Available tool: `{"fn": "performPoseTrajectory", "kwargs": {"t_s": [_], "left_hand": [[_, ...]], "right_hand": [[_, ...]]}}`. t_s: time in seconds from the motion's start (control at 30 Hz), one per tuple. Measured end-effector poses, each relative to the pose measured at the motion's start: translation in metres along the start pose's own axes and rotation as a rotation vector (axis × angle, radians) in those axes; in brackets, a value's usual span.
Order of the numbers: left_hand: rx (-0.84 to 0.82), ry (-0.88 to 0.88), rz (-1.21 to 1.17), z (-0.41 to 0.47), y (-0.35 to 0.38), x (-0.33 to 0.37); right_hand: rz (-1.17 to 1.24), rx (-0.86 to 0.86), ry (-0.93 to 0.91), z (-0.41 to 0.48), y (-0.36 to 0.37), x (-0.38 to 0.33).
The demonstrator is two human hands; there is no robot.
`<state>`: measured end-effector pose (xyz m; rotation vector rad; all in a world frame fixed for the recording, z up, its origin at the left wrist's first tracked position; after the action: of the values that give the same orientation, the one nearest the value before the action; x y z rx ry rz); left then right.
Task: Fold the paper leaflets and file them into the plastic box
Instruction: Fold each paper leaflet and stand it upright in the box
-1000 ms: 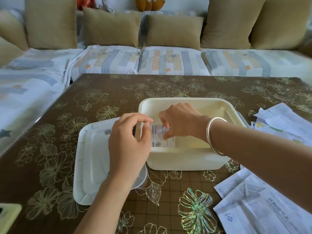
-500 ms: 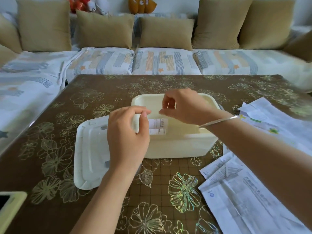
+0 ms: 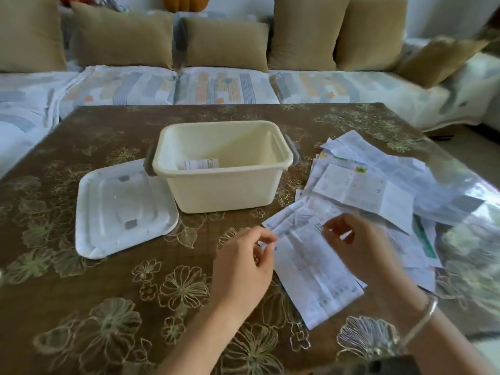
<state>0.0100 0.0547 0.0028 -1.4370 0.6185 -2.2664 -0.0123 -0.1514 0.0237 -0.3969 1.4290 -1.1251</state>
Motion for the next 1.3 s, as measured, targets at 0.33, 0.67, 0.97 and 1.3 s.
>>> {"fn": "performPoseTrajectory", "kwargs": {"t_s": [0.33,0.67,0.97,1.3], "left_hand": [[-0.218,-0.082,0.021,-0.041,0.015,0.013],[0.025,-0.318,-0.33,-0.051,-0.009,0.005],[0.122,0.069,-0.113,-0.054,-0.056,-0.02],[-0.013,0.108,0.166,-0.081,-0.054,-0.056]], "right_hand": [[-0.13,-0.111,0.108,-0.017,0.009,0.01],[0.32,-0.005,-0.135,-0.049,-0.017,-0.019],[0.559,-0.1,-0.324,-0.075,0.02,-0.024],[0.236,-0.101,-0.528,-0.086,0.054,-0.005]]}}
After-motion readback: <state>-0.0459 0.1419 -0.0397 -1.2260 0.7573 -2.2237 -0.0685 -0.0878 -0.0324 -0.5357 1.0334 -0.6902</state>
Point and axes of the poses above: each hand's wrist, its own z-axis towards the middle knuckle, its own y-axis out of the palm, x = y × z, the point moved 1 cm from there along z, towards the middle knuckle, and after that the axes turned 6 degrees about x, right-handed, at the moved point
